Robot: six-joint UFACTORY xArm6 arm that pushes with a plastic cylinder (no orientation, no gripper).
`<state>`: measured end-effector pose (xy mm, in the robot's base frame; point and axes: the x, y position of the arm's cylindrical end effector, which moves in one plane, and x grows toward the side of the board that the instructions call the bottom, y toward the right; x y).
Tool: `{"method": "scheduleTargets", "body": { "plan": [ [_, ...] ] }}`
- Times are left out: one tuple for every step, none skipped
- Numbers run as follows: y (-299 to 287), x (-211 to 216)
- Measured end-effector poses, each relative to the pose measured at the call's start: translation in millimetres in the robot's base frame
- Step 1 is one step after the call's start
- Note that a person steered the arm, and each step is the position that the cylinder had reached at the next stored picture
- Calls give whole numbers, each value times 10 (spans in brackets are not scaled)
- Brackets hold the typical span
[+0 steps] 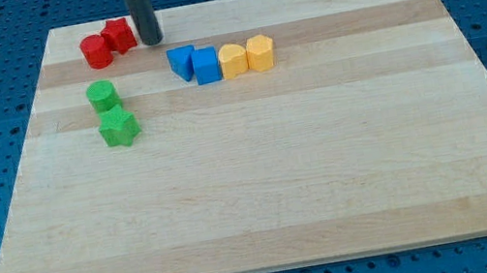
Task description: Move red circle into green circle
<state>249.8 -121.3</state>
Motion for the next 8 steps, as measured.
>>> {"method": "scheduleTargets", "body": {
  "plan": [
    [-6,-107],
    [-400,-583],
    [-586,-584],
    [-872,-580],
    [-973,-575],
    [-973,-210],
    [-973,538],
    [-973,1270]
  ]
}}
